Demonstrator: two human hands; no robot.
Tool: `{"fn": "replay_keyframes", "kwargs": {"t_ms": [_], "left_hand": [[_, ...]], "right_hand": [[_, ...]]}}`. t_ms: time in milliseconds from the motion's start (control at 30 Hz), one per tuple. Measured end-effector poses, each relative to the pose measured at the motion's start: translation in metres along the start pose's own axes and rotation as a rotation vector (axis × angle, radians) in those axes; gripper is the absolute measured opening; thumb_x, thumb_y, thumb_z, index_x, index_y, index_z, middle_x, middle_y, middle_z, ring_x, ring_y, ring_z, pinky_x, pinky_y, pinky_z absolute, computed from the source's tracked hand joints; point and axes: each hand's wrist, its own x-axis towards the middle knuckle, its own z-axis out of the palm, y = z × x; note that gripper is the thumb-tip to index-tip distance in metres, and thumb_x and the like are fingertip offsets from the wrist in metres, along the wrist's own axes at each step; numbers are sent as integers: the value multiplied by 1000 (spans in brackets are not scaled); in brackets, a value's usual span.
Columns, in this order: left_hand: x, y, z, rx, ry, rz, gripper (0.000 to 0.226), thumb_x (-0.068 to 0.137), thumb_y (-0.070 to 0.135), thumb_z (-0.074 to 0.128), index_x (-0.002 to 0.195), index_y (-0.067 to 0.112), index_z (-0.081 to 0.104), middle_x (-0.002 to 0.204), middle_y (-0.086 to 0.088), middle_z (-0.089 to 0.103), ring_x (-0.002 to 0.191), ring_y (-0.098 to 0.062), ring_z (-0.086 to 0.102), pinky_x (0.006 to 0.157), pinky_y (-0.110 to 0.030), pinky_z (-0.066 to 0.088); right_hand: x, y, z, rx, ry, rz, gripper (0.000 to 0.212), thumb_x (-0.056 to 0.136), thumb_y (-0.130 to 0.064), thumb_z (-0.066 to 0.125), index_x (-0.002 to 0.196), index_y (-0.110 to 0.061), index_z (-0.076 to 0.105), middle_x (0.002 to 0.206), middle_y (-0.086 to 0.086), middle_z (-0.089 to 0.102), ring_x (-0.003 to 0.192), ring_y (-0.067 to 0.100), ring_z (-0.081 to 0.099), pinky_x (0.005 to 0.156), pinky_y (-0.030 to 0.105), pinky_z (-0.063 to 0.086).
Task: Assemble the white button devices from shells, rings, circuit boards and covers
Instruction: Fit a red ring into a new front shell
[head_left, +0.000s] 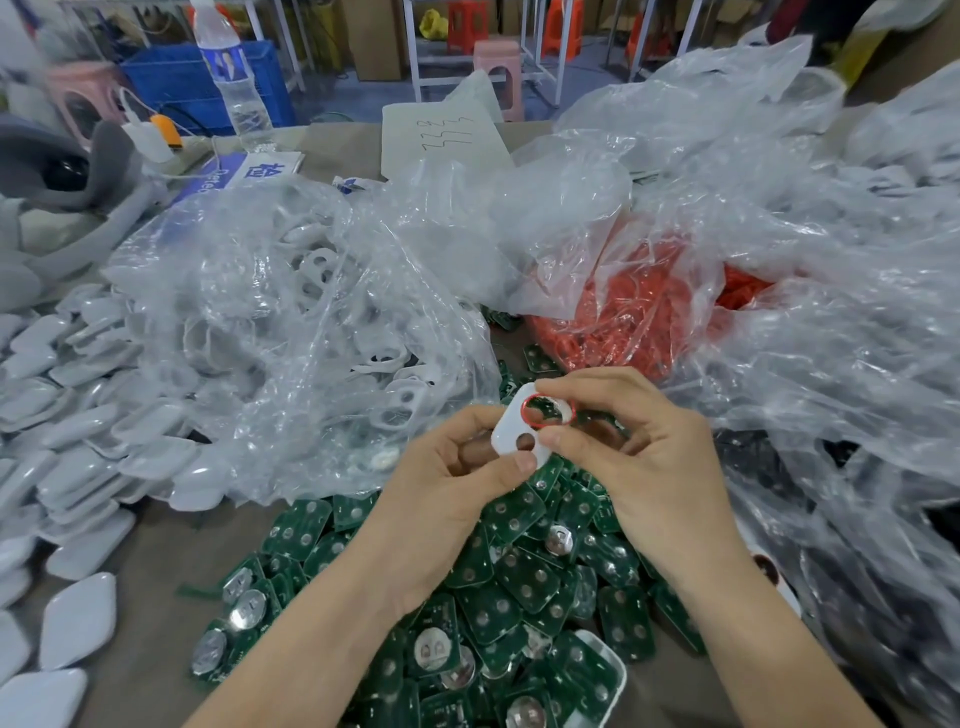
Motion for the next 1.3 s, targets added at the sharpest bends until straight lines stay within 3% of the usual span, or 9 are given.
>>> {"fn": "replay_keyframes", "kwargs": {"t_ms": [100, 167, 300, 500, 933, 1300], "left_hand": [[0, 5, 0, -74, -38, 4, 28, 81, 12, 75, 109, 11, 73, 104, -12, 73, 97, -19, 67, 96, -30, 52], [-1, 7, -1, -110, -43, 12, 27, 82, 16, 68, 108, 12, 74, 102, -11, 74, 94, -16, 69, 86, -24, 55], [0, 8, -4, -142, -42, -19, 27, 79, 13, 64, 103, 13, 76, 98, -10, 75, 89, -17, 72, 76, -20, 56], [0, 8, -3, -140, -29, -50, 35, 71, 17, 72, 105, 11, 74, 106, -15, 74, 92, -19, 72, 75, -23, 57], [-1, 12, 0, -190, -7, -74, 36, 67, 16, 73, 102, 9, 75, 106, -17, 73, 89, -19, 73, 77, -26, 60], [-2, 12, 0, -181, 2, -77, 35, 67, 16, 73, 102, 11, 76, 105, -16, 74, 88, -18, 73, 75, -24, 60]], "right_hand": [[0, 0, 1, 36, -32, 1, 31, 72, -14, 77, 94, -36, 75, 101, -10, 66, 91, 11, 66, 80, 16, 51], [0, -1, 1, 25, -50, -5, 28, 70, -23, 75, 95, -35, 75, 101, -12, 67, 93, 10, 66, 80, 16, 51], [-1, 0, 1, 44, -54, -11, 28, 69, -25, 74, 96, -34, 75, 102, -10, 68, 97, 11, 66, 82, 17, 51], [0, 4, 1, 80, -73, -20, 30, 70, -25, 75, 99, -33, 75, 104, -7, 67, 101, 16, 65, 85, 23, 53], [0, 4, -1, 134, -93, -39, 33, 69, -15, 77, 98, -30, 75, 106, -5, 68, 102, 13, 65, 84, 17, 51], [0, 4, -1, 84, -92, -33, 33, 69, -22, 76, 99, -36, 75, 106, -9, 68, 102, 12, 65, 83, 18, 51]]}}
